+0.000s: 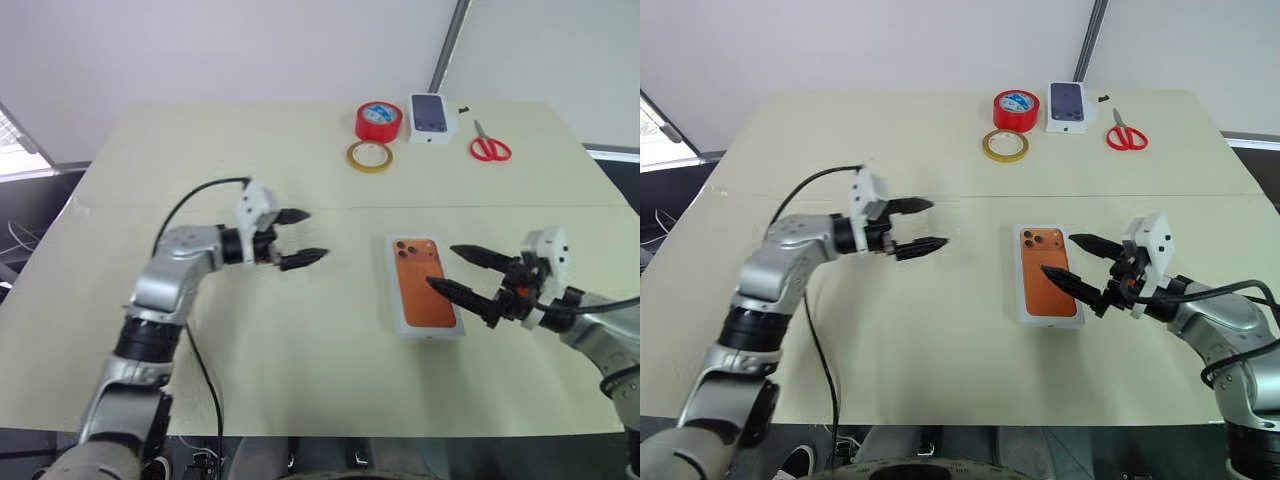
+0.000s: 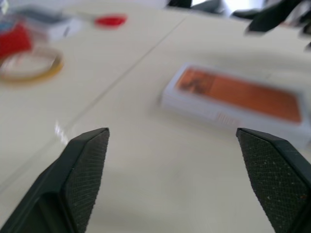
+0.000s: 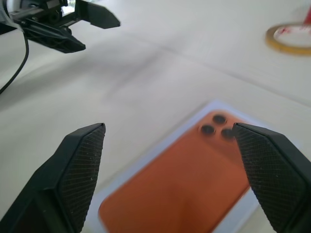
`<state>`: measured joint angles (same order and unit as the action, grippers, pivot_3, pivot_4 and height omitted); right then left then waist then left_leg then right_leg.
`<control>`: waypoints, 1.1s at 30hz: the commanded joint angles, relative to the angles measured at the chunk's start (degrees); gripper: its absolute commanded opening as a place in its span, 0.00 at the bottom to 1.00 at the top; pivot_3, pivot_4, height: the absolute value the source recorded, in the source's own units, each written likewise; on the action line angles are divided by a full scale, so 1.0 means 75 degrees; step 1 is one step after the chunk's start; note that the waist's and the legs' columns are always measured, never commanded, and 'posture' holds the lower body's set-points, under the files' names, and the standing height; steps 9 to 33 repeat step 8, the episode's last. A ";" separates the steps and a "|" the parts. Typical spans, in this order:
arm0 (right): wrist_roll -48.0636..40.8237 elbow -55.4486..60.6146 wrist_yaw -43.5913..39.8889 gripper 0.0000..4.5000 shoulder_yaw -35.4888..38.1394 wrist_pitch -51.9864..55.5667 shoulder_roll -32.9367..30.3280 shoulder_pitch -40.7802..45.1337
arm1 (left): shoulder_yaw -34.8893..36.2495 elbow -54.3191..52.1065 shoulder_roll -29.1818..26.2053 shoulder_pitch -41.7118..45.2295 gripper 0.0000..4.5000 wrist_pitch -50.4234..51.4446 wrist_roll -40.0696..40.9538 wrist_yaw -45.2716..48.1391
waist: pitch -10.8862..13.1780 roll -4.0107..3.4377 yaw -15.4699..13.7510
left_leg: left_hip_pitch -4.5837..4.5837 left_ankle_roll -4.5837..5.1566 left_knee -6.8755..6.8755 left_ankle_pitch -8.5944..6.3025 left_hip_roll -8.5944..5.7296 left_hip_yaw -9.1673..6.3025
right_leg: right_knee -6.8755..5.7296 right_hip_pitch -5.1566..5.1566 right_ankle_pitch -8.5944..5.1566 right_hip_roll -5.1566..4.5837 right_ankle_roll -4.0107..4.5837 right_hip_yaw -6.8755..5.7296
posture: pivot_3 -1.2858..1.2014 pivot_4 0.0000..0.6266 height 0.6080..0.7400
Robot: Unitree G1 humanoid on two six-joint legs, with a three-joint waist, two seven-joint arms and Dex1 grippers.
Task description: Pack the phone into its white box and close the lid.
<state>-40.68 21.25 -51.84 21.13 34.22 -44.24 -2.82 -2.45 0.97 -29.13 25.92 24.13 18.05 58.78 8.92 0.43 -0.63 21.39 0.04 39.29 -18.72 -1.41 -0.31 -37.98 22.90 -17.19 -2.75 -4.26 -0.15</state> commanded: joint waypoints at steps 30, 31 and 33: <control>0.0909 -0.1623 -0.1104 1.00 0.0645 -0.1411 -0.0755 -0.0347 | 0.1082 -0.0792 -0.0826 -0.1677 0.99 -0.0840 0.0022 -0.0587 | 0.0001 -0.0001 -0.0007 | -0.0003 0.0001 -0.0007 -0.0001 0.0001 0.0001 | 0.0007 -0.0003 -0.0001 -0.0008 0.0002 0.0000 | 0.52 0.24 1.00; 0.0909 -0.1623 -0.1104 1.00 0.0645 -0.1411 -0.0755 -0.0347 | 0.1082 -0.0792 -0.0826 -0.1677 0.99 -0.0840 0.0022 -0.0587 | 0.0001 -0.0001 -0.0007 | -0.0003 0.0001 -0.0007 -0.0001 0.0001 0.0001 | 0.0007 -0.0003 -0.0001 -0.0008 0.0002 0.0000 | 0.52 0.24 1.00; 0.0909 -0.1623 -0.1104 1.00 0.0645 -0.1411 -0.0755 -0.0347 | 0.1082 -0.0792 -0.0826 -0.1677 0.99 -0.0840 0.0022 -0.0587 | 0.0001 -0.0001 -0.0007 | -0.0003 0.0001 -0.0007 -0.0001 0.0001 0.0001 | 0.0007 -0.0003 -0.0001 -0.0008 0.0002 0.0000 | 0.52 0.24 1.00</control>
